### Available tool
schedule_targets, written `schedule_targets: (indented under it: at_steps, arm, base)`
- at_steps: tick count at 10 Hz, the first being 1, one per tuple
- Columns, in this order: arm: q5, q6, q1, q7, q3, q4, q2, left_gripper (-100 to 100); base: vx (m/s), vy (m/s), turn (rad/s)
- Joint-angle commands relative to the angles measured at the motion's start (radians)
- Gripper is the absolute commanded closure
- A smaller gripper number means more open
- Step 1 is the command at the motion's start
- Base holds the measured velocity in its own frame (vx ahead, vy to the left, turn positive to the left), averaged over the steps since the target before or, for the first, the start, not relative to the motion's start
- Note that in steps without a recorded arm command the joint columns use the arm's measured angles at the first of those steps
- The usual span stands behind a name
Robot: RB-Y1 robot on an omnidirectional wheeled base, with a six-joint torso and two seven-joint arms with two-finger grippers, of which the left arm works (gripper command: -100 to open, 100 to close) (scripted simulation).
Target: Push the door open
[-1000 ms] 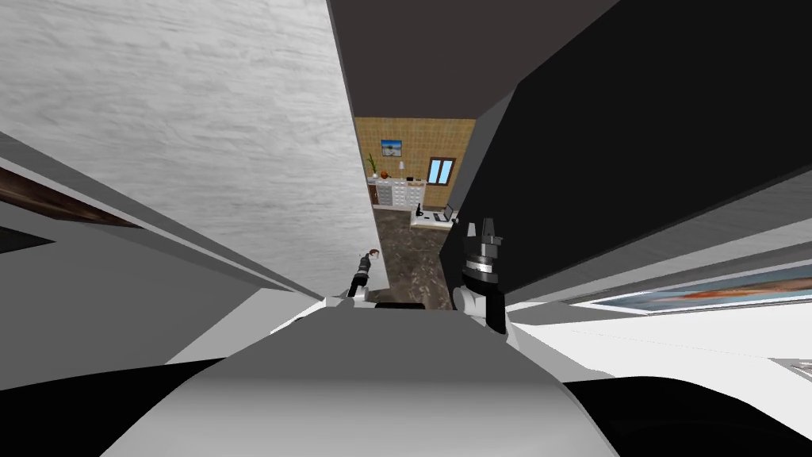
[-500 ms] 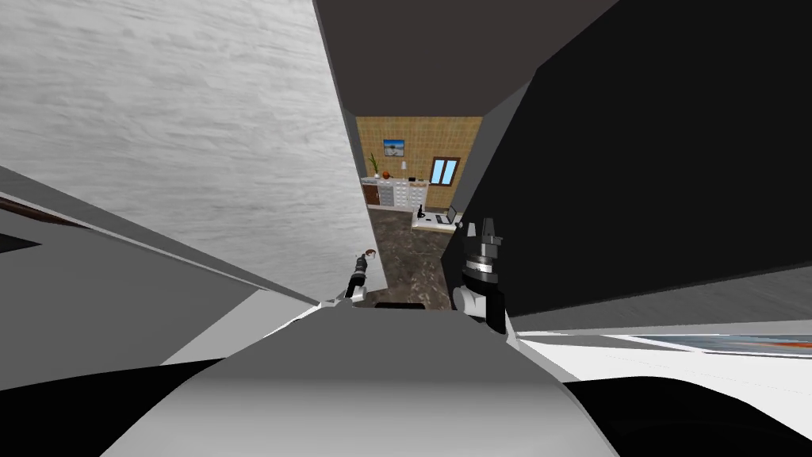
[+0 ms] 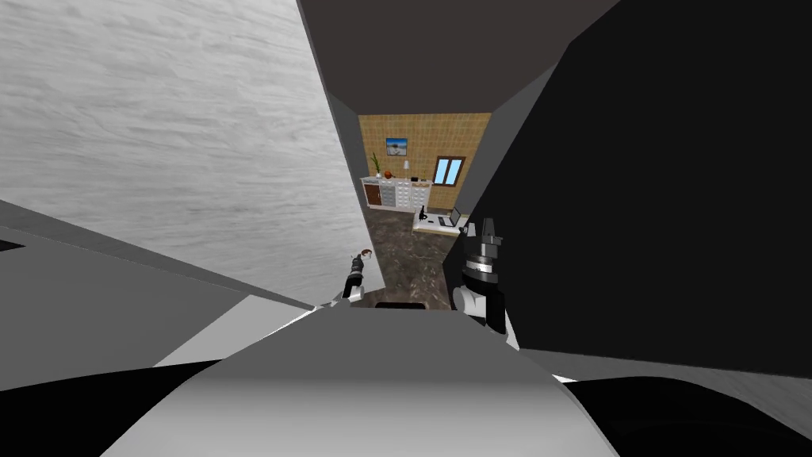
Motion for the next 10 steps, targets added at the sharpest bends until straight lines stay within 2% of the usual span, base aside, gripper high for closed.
schedule_targets:
  at_steps: [1, 2, 4, 8, 9, 10]
  arm:
    - [0.004, -0.025, -0.017, -0.001, 0.007, 0.031, 0.008, 100]
    - [0.015, -0.025, -0.016, -0.008, 0.026, 0.032, 0.008, 100]
    - [0.017, -0.025, -0.015, -0.009, 0.030, 0.033, 0.008, 100]
    - [0.034, -0.026, -0.013, -0.020, 0.059, 0.034, 0.007, 100]
    - [0.033, -0.023, -0.008, -0.018, 0.056, 0.036, 0.008, 100]
    - [0.055, -0.023, 0.003, -0.034, 0.081, 0.020, 0.011, 100]
  base:
    - [0.058, -0.009, -0.001]
    - [0.129, -0.021, 0.042]
    - [0.134, -0.066, 0.049]
    - [0.155, -0.049, 0.044]
    - [0.077, -0.025, 0.038]
    - [0.117, 0.009, -0.060]
